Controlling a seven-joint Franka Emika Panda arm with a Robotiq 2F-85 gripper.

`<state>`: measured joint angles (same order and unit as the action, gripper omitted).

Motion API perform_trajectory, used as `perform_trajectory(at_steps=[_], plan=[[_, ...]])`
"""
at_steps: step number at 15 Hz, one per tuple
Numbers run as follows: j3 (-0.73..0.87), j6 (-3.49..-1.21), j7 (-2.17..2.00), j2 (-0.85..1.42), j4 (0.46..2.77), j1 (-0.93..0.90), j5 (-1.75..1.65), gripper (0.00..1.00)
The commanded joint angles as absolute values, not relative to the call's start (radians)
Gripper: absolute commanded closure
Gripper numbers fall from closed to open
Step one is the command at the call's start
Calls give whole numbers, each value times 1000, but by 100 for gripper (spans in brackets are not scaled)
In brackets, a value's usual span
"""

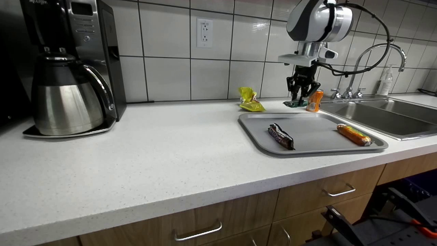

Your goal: Pick up the orange rectangular object and put it on the gray tray, pick up the brown snickers chocolate bar and put it on the gray tray, pick up the green rectangular object and put it on the gray tray

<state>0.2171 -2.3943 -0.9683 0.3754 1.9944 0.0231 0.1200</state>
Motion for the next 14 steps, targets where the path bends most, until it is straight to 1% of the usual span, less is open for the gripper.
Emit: perform_trajectory(at_steps=[1, 14], plan=[[200, -2440, -936, 288, 2115, 17, 86, 92], [183, -2519, -916, 213, 2293, 0, 27, 92]])
